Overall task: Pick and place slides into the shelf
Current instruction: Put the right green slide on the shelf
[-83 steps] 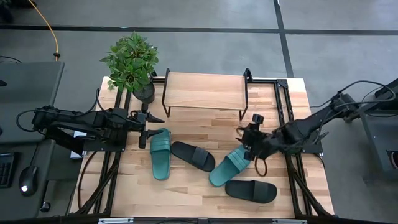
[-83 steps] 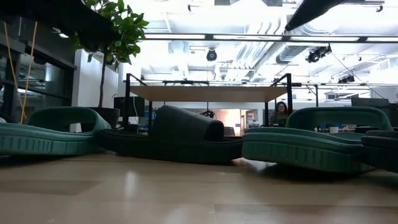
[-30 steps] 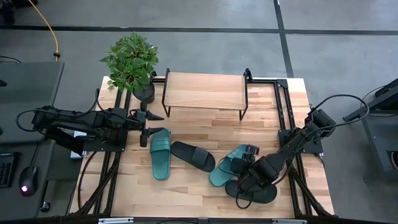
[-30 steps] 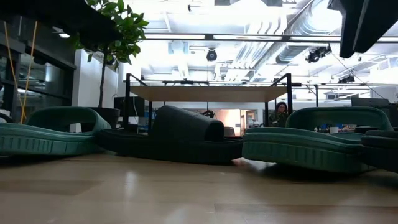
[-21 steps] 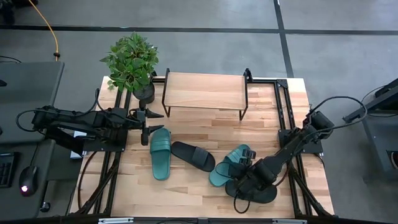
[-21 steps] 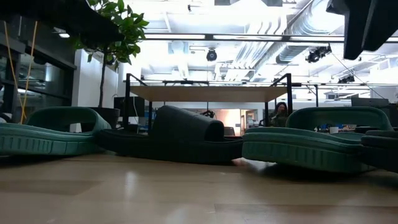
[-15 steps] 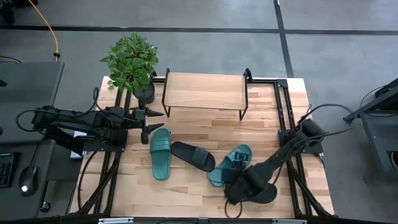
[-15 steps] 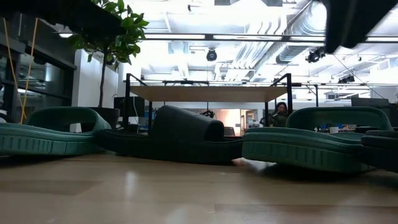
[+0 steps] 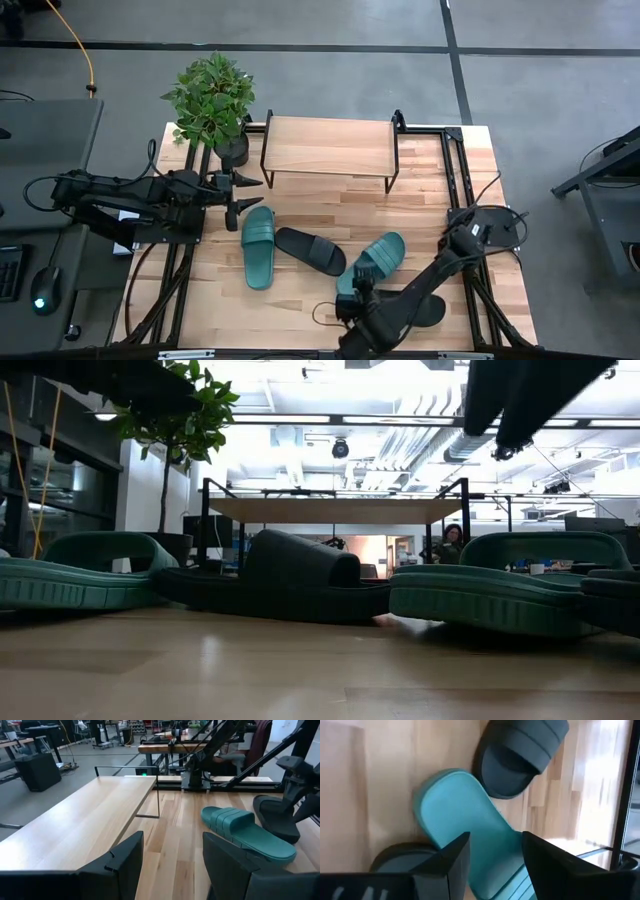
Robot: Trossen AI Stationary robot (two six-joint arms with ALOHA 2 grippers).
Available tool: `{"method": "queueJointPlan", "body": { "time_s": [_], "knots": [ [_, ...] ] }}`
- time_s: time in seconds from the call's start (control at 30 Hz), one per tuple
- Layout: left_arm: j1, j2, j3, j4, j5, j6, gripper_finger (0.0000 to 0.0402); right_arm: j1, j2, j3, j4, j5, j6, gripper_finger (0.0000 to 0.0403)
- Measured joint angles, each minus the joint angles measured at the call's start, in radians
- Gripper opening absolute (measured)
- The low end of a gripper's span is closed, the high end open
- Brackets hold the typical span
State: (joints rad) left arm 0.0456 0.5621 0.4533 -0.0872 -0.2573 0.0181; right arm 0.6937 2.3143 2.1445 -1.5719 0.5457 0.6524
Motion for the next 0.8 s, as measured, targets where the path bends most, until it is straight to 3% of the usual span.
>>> {"method": "queueJointPlan", "body": {
  "time_s": [0.33, 0.6, 0.8],
  "knots": [
    [0.0, 0.0, 0.0, -0.001, 0.0, 0.002, 0.0189, -0.014, -0.002, -0.026, 0.002, 0.049, 0.078, 0.017],
    [0.0, 0.001, 0.0, -0.02, -0.019, 0.003, 0.0188, -0.036, -0.105, -0.302, -0.001, -0.025, 0.238, 0.017],
    [0.0, 0.001, 0.0, -0.021, -0.024, 0.003, 0.0189, -0.037, -0.172, -0.435, -0.001, -0.045, 0.332, 0.017]
  ]
}}
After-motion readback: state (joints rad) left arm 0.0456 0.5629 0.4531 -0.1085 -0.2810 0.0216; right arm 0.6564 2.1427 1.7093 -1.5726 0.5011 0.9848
